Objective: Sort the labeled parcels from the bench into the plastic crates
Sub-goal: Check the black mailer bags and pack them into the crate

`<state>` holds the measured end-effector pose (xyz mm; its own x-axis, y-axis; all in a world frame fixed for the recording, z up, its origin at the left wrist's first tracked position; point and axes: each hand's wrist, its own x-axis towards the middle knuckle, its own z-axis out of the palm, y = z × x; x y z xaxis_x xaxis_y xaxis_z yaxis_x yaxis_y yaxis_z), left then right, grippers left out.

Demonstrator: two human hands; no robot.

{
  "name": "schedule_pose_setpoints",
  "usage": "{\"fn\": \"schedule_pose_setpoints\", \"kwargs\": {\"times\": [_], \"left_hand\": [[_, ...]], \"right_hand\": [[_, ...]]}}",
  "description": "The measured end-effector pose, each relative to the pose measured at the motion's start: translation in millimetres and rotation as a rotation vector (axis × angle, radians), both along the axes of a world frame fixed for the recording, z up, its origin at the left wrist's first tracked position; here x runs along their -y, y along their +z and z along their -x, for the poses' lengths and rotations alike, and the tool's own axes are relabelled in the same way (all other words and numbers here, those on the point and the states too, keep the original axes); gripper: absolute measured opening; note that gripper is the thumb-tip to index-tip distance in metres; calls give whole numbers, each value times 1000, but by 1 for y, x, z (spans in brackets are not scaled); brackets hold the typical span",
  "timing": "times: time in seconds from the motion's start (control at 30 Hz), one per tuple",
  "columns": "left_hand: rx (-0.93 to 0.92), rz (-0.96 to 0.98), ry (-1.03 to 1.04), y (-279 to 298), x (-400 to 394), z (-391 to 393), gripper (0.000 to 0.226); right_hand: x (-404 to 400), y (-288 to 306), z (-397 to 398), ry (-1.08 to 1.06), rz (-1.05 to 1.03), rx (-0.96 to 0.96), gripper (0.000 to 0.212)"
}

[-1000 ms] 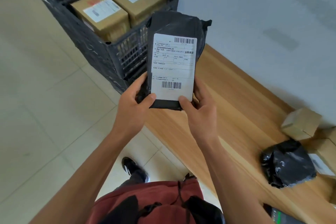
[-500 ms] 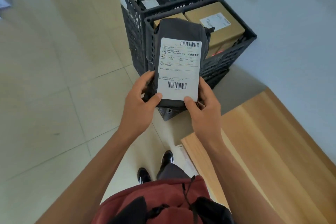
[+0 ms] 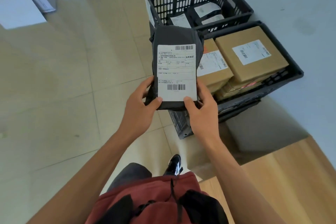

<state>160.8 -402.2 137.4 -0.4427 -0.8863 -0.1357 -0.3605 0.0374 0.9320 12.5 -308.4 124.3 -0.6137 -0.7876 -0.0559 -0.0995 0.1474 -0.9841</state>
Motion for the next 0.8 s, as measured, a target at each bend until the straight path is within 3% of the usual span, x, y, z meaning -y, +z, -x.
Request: {"fn": "schedule_pose_setpoints", "kwargs": {"times": [0.47, 0.8], "left_hand": [[-37, -206, -37, -19, 188, 11, 53], [-28, -167, -99, -14, 319, 43, 56]], "right_hand": [[178, -11, 13, -9, -82, -11, 63], [297, -2, 31, -106, -63, -61, 64]]}}
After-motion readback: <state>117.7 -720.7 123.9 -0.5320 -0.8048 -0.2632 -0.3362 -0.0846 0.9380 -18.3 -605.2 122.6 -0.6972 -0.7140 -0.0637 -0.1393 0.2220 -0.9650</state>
